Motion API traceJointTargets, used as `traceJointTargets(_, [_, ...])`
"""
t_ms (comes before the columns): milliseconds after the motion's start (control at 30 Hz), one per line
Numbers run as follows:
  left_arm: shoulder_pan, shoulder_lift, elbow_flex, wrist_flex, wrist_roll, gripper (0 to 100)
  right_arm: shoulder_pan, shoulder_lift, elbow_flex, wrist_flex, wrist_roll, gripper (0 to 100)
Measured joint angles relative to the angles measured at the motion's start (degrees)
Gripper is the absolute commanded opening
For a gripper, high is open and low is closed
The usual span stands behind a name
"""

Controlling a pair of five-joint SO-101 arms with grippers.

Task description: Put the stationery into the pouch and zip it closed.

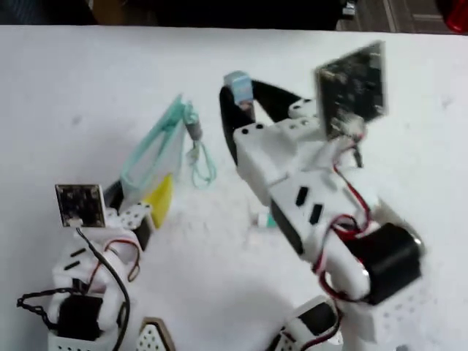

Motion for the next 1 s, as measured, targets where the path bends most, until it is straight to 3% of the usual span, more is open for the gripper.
traceJointTargets(200, [0.00,0.00,0.00,0.00,0.00,28,-0.88,-2.99,7.47,-10.02,-0.53,1.6])
traceJointTargets(533, [0.00,0.00,0.00,0.00,0.00,28,-17.49,-0.44,9.23,-27.08,-0.53,1.6])
traceJointTargets(833, [0.00,0.00,0.00,0.00,0.00,28,-17.93,5.01,18.37,-27.87,-0.53,1.6])
traceJointTargets(1000, [0.00,0.00,0.00,0.00,0.00,28,-17.67,5.54,25.58,-36.84,-0.53,1.6])
